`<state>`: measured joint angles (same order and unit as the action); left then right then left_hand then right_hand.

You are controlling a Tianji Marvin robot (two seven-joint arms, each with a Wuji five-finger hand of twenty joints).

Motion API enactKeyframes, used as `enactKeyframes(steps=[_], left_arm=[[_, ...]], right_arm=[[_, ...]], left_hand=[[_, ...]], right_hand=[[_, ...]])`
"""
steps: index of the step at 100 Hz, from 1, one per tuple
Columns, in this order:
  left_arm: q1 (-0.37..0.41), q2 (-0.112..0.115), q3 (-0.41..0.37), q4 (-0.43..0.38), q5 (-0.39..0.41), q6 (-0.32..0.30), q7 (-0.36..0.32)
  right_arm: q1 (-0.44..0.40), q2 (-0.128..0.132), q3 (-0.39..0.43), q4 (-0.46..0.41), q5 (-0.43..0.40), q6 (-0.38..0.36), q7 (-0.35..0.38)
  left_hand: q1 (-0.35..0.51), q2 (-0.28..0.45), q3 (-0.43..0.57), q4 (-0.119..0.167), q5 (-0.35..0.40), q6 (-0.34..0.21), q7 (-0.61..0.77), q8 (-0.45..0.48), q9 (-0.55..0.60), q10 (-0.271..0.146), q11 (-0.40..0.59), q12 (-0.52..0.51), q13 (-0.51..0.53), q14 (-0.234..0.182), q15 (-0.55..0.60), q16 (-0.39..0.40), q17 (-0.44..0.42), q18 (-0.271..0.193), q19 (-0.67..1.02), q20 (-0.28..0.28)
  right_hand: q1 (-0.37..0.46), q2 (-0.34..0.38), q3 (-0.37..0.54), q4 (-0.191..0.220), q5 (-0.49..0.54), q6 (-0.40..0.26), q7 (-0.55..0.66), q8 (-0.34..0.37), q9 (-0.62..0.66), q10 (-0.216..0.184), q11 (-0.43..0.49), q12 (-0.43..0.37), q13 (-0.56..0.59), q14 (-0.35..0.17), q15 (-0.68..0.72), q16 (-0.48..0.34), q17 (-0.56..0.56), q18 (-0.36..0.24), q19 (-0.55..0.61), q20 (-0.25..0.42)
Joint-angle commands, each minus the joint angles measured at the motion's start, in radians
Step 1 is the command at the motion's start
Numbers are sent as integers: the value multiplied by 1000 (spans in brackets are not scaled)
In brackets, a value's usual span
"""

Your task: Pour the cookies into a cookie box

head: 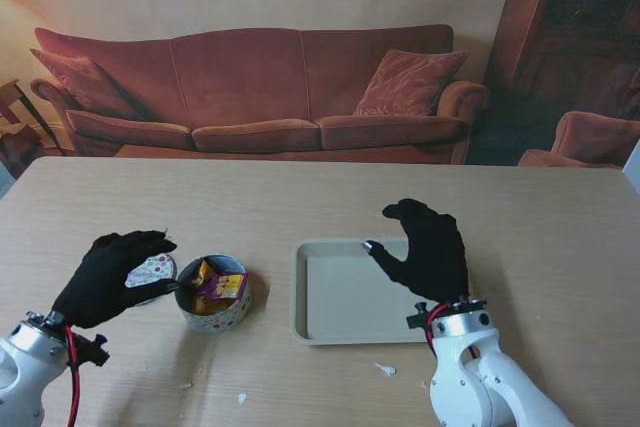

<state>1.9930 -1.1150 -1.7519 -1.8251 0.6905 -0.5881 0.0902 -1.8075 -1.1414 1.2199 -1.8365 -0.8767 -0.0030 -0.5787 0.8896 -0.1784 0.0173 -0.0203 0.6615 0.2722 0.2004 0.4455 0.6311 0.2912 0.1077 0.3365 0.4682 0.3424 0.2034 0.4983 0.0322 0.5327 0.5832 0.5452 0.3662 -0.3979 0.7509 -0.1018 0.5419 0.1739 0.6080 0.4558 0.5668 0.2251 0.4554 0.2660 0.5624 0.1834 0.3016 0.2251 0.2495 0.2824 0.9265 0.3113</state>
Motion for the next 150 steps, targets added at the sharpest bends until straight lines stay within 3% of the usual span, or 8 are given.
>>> enactKeyframes(steps=[1, 22, 38, 53, 87, 120, 134, 150], left_arm=[[-26, 11, -5, 27, 7, 5, -25], [-108, 26, -4, 114, 35, 18, -58], [-205, 66, -11, 198, 83, 39, -208], [-312, 98, 20, 289, 142, 70, -322], [-506, 128, 170, 468, 192, 181, -443], [-576, 131, 265, 579, 119, 269, -494], [-597, 129, 299, 621, 100, 297, -492], [-616, 134, 324, 652, 103, 312, -510]], right_arm=[[-33, -16, -27, -20, -15, -10, 24], [-40, -6, -89, -37, -70, -22, 4], [-43, -7, -113, -34, -88, -27, -38], [-54, -14, -123, -32, -75, -38, -75], [-70, -19, -140, -36, -70, -56, -114], [-94, -30, -148, -58, -25, -78, -121], [-81, -39, -158, -37, -56, -20, -215], [-84, -58, -160, -39, -11, -26, -258]], left_hand=[[-6, -23, -34, -12, -32, 5, -12, -11, -33, -4, -6, -13, -57, -19, -20, -22, -20, -12, -49, -13], [-8, -69, -30, -11, -87, -6, -47, -39, -106, -19, -26, -26, -155, -56, -64, -50, -56, -50, -155, -16], [-21, -94, -20, 0, -256, -19, -107, -79, -318, -52, -70, -48, -343, -128, -119, -79, -106, -132, -294, 3], [-29, -115, -12, 9, -373, -54, -135, -90, -419, -76, -82, -52, -414, -163, -135, -86, -113, -161, -347, 33], [-63, -148, -2, 16, -418, -82, -131, -79, -462, -87, -79, -43, -433, -175, -133, -84, -114, -154, -357, 78], [-82, -145, 11, 15, -435, -77, -135, -74, -493, -86, -85, -44, -443, -172, -170, -129, -154, -166, -447, 53], [-75, -147, 17, 16, -437, -76, -136, -73, -492, -85, -86, -44, -445, -168, -163, -127, -151, -160, -448, 56], [-73, -151, 20, 16, -446, -75, -138, -72, -496, -82, -87, -42, -447, -159, -155, -118, -136, -151, -439, 65]], right_hand=[[8, -4, 17, 54, 20, -14, -55, -2, 21, -6, -23, -12, 17, 0, -31, -14, -13, 1, -28, 10], [3, 21, -7, 54, 31, -14, -80, -6, 47, -2, -38, -17, 35, 10, -32, -15, -1, 11, -36, 14], [12, 40, -13, 58, 43, -17, -79, -3, 63, -1, -35, -16, 49, 11, -25, -12, 10, 11, -32, 17], [17, 53, -11, 62, 51, -23, -75, 1, 71, -7, -31, -13, 55, 9, -22, -11, 13, 9, -28, 19], [28, 58, 14, 70, 75, -31, -54, 11, 111, -11, -18, -7, 106, 13, 11, 4, 26, 19, -9, 26], [36, 61, 26, 71, 94, -40, -48, 11, 127, -16, -17, -6, 125, 12, 21, 9, 29, 27, -3, 26], [43, 49, 50, 74, 137, -32, -23, 20, 177, -3, 5, 3, 170, 35, 58, 25, 60, 43, 37, 41], [48, 54, 72, 75, 154, -26, -6, 27, 197, 2, 23, 11, 191, 46, 87, 37, 75, 42, 74, 48]])
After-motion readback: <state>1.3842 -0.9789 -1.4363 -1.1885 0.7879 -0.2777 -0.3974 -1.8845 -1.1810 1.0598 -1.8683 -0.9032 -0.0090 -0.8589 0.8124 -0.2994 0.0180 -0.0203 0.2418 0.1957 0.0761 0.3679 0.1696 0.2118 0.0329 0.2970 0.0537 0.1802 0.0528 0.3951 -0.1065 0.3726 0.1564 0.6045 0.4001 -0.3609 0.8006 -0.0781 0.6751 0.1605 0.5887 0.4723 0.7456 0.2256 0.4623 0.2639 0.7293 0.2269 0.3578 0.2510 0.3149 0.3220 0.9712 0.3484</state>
